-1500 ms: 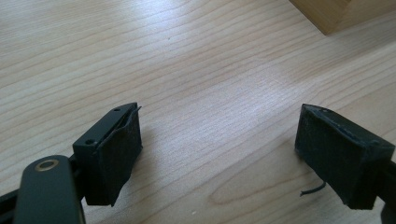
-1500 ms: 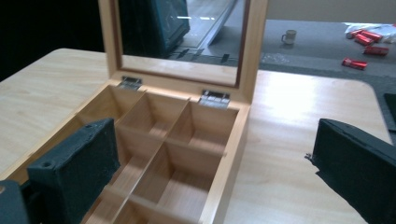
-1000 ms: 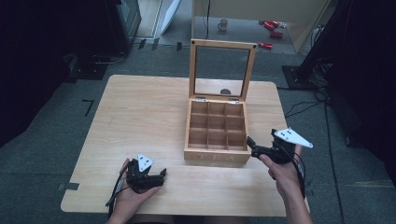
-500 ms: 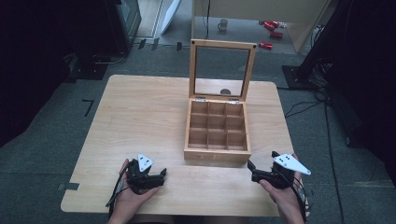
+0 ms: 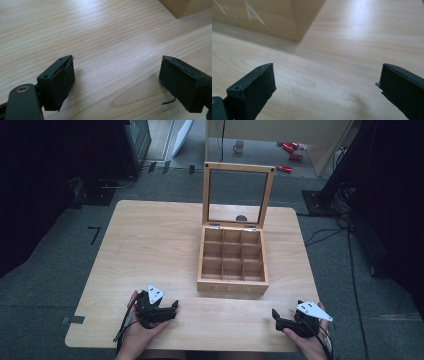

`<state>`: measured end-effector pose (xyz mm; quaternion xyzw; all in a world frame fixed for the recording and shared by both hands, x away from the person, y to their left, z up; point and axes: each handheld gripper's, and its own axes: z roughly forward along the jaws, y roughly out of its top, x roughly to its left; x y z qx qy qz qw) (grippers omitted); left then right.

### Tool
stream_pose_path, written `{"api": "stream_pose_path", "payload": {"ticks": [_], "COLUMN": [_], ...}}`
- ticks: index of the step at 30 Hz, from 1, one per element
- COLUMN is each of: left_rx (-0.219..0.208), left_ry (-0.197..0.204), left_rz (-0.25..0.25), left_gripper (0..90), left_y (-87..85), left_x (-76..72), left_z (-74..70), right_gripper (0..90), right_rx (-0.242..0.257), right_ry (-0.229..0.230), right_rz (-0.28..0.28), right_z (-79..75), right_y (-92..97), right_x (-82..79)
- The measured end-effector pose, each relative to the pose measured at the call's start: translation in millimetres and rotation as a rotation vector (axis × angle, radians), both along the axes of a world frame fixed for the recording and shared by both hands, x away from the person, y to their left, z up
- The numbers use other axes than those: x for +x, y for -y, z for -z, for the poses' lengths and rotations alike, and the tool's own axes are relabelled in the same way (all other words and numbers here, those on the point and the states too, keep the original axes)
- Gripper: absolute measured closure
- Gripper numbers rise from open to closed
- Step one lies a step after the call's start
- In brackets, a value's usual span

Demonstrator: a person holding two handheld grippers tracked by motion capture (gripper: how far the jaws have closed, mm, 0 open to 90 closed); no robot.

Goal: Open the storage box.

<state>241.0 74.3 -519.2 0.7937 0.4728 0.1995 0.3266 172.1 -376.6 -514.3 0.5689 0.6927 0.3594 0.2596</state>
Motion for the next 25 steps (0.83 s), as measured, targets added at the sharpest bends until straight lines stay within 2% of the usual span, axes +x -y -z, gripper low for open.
{"api": "stream_pose_path", "payload": {"ticks": [2, 5, 10, 11, 25], "left_rx": [0.0, 0.0, 0.0, 0.0, -0.001], "left_ry": [0.0, 0.0, 0.0, 0.0, 0.0], "left_rz": [-0.003, -0.002, -0.003, -0.003, -0.003], "left_gripper": [13.6, 13.6, 13.6, 13.6, 13.6], "left_y": [0.2, 0.1, 0.2, 0.2, 0.2], "left_x": [-0.2, -0.2, -0.2, -0.2, -0.3], "left_z": [0.0, 0.0, 0.0, 0.1, 0.1], "right_gripper": [0.6, 0.6, 0.6, 0.6, 0.8], "right_rx": [-0.008, -0.011, -0.024, -0.041, -0.044], "right_ry": [-0.034, -0.044, -0.087, -0.113, -0.119], "right_rz": [0.015, 0.025, 0.055, 0.062, 0.064], "right_z": [6.6, 6.9, 10.2, 11.8, 12.2], "right_y": [1.1, 2.3, 2.5, 1.5, 1.1], "right_x": [1.4, 3.9, 7.9, 9.8, 10.1]}}
